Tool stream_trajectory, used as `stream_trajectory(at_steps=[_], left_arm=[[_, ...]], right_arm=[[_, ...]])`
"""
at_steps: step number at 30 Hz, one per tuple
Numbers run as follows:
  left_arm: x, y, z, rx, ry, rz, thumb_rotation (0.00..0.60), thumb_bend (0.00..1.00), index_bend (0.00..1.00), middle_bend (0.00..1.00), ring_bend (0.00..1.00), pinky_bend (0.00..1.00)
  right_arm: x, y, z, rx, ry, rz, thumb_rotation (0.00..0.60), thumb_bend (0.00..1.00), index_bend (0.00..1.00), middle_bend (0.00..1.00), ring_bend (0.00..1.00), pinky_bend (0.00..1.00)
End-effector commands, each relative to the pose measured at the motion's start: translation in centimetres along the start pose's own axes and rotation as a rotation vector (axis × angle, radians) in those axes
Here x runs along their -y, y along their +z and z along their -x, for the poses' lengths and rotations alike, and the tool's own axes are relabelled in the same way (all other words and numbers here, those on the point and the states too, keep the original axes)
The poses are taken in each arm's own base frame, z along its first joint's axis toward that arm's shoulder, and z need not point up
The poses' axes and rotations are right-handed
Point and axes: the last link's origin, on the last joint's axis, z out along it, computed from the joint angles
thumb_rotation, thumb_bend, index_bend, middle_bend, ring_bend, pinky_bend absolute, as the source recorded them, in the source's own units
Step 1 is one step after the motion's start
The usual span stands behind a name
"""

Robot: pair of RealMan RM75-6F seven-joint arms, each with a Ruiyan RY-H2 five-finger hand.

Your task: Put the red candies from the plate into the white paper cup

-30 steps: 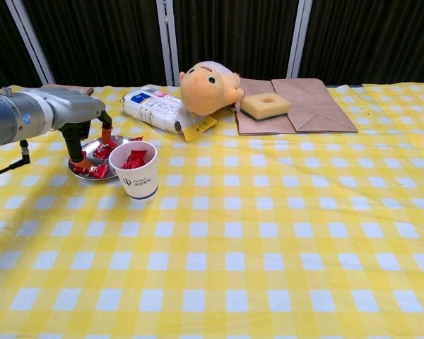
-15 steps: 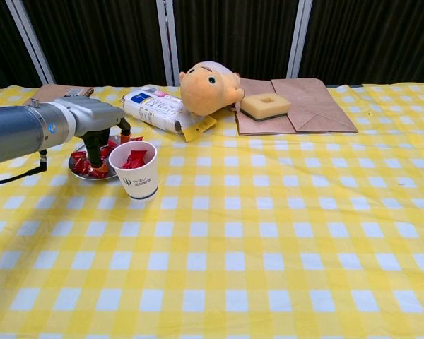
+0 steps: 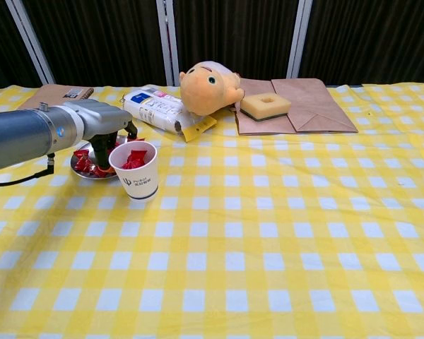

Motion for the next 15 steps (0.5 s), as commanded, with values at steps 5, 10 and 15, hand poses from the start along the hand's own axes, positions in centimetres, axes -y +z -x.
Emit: stream_trajectory(at_steps=[5, 10, 15], left_arm=[[0.8, 0.0, 0.3, 0.010, 0.001, -0.022, 0.600, 0.31, 0.39, 0.94, 1.00, 0.99], [1.4, 0.0, 0.4, 0.018, 0.002, -0.034, 0.600, 0.31, 0.37, 0.94, 1.00, 0.99], [1.4, 0.1, 0.3, 0.009, -0.018, -0.037, 0.600, 0.31, 0.34, 0.94, 1.00, 0.99]], right_arm=[[0.0, 0.0, 0.0, 0.000, -0.002, 0.000, 0.600, 0.42, 0.00, 0.00, 0.00, 0.00], [0.0, 0.0, 0.1, 0.000, -0.003, 0.002, 0.600, 0.42, 0.00, 0.00, 0.00, 0.00], [0.0, 0.0, 0.1, -0.001, -0.004, 0.005, 0.600, 0.42, 0.00, 0.00, 0.00, 0.00]])
